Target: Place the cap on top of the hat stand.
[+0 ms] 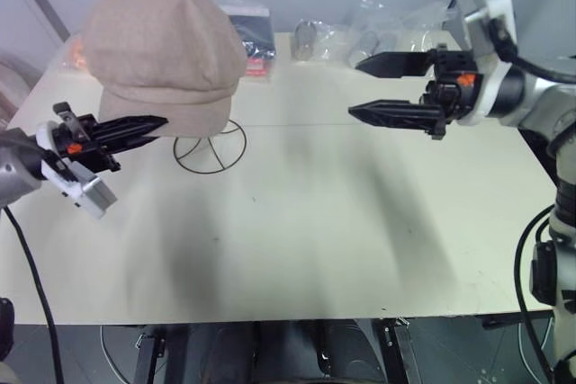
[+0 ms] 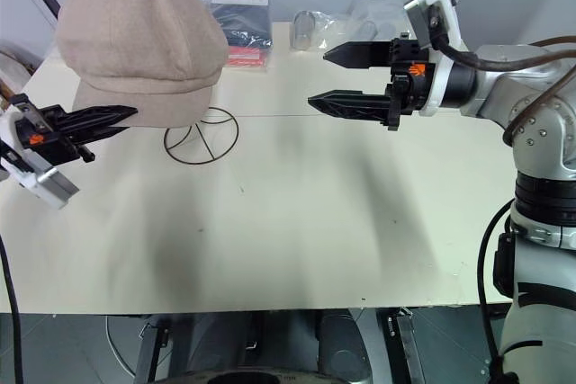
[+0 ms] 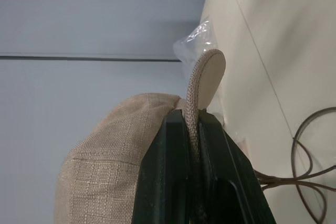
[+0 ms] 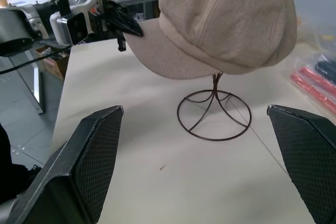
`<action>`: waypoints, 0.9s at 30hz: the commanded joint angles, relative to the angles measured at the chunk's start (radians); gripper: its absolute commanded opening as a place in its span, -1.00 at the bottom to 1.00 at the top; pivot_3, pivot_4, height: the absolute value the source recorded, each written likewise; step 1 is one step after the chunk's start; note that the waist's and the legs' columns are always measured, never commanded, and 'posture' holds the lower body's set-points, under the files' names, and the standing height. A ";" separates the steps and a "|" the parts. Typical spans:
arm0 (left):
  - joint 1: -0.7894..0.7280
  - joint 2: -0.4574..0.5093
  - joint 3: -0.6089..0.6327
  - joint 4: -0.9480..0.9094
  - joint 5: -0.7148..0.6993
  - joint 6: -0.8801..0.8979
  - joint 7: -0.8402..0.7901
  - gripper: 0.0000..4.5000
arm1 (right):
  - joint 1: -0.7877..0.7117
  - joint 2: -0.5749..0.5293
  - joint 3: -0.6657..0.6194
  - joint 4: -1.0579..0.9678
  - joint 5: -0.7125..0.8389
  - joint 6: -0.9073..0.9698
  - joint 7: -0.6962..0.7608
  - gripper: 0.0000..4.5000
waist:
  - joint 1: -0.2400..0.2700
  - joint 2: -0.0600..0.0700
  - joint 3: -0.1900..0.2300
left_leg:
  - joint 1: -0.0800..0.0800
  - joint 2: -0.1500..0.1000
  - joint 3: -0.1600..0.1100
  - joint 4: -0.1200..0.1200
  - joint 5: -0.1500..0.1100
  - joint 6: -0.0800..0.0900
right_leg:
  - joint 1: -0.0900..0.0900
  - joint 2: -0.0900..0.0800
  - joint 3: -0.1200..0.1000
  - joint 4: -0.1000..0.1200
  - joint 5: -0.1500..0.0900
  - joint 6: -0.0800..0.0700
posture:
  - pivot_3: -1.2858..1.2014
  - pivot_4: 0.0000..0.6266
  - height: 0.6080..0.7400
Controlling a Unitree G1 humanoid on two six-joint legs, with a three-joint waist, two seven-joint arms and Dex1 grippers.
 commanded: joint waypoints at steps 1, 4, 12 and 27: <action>0.018 0.032 -0.006 0.003 -0.031 -0.006 0.002 -0.84 | -0.029 0.001 -0.023 0.000 0.006 -0.021 0.005 1.00 | 0.001 0.000 0.000 | 0.000 0.000 0.000 0.000 0.000 0.000 | 0.000 0.000 0.000 0.000 0.000 0.000 | 0.03 -0.52 1.00; 0.031 0.040 -0.011 -0.003 -0.048 0.001 0.001 -0.29 | -0.032 0.002 -0.023 0.004 0.005 -0.023 0.006 1.00 | 0.001 0.000 0.000 | 0.000 0.000 0.000 0.000 0.000 0.000 | 0.000 0.000 0.000 0.000 0.000 0.000 | 0.03 -0.52 1.00; 0.126 0.054 0.046 -0.060 -0.068 0.055 0.024 0.97 | -0.035 0.015 -0.009 0.020 -0.007 -0.036 0.007 1.00 | 0.002 0.000 0.000 | 0.000 0.000 0.000 0.000 0.000 0.000 | 0.000 0.000 0.000 0.000 0.000 0.000 | 0.03 -0.52 1.00; 0.880 -0.088 0.730 -0.919 -0.473 1.415 0.065 0.97 | -0.022 -0.005 0.009 0.136 -0.093 -0.114 0.089 1.00 | 0.000 0.001 0.000 | 0.001 0.003 -0.001 -0.001 0.000 0.000 | 0.000 -0.001 0.000 0.000 0.000 0.000 | 0.03 -0.52 1.00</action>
